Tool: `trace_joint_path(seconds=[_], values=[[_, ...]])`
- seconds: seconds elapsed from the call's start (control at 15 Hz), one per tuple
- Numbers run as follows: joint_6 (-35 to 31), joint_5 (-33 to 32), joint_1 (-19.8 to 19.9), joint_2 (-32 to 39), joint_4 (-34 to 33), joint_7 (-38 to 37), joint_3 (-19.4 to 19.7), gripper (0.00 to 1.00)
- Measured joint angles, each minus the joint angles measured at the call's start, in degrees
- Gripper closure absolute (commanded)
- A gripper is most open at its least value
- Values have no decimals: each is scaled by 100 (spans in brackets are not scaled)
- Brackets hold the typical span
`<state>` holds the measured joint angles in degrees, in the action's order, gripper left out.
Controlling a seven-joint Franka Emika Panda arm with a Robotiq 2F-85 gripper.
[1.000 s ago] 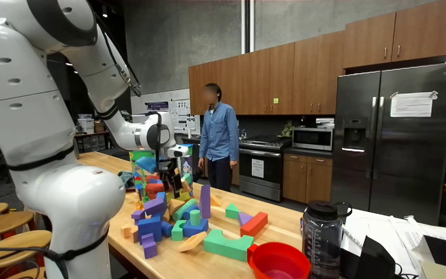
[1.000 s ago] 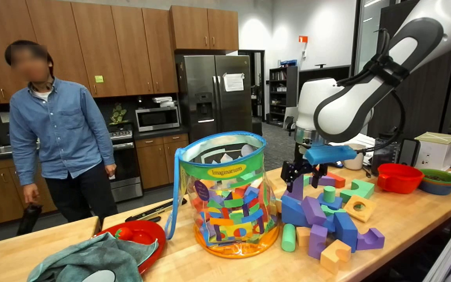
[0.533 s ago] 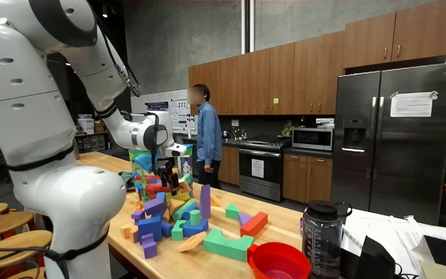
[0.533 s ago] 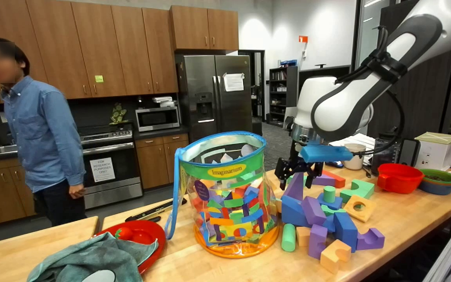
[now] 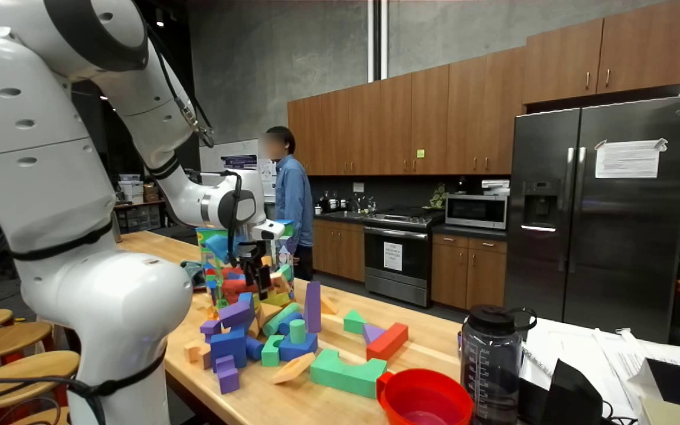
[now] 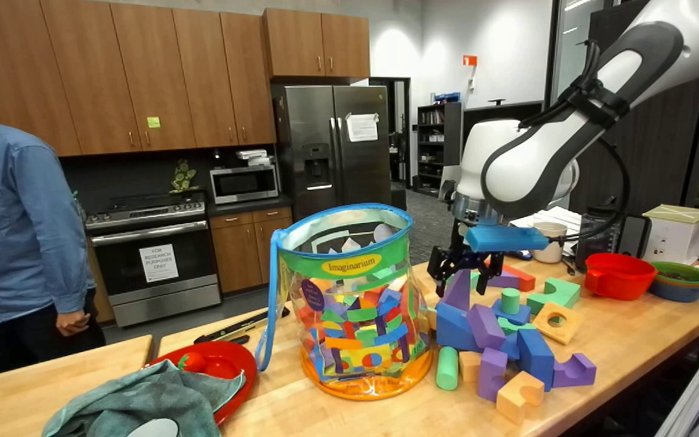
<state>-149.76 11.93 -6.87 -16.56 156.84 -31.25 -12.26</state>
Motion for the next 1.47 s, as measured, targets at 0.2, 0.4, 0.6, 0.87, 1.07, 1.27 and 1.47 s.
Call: trace_joint_path(seconds=[0.2, 0.4, 0.6, 0.87, 1.07, 1.27, 1.47], values=[[127, 11, 1, -4, 1, -170, 0, 0], [186, 156, -4, -28, 6, -312, -1, 0], [254, 371, -39, -68, 44, -443, -14, 0], [399, 485, -106, -246, 234, -831, -77, 0], [615, 486, -106, -385, 192, -1263, -158, 0], [761, 486, -132, -566, 207, -1589, -243, 0], [876, 485, -155, -659, 189, -1776, -300, 0]])
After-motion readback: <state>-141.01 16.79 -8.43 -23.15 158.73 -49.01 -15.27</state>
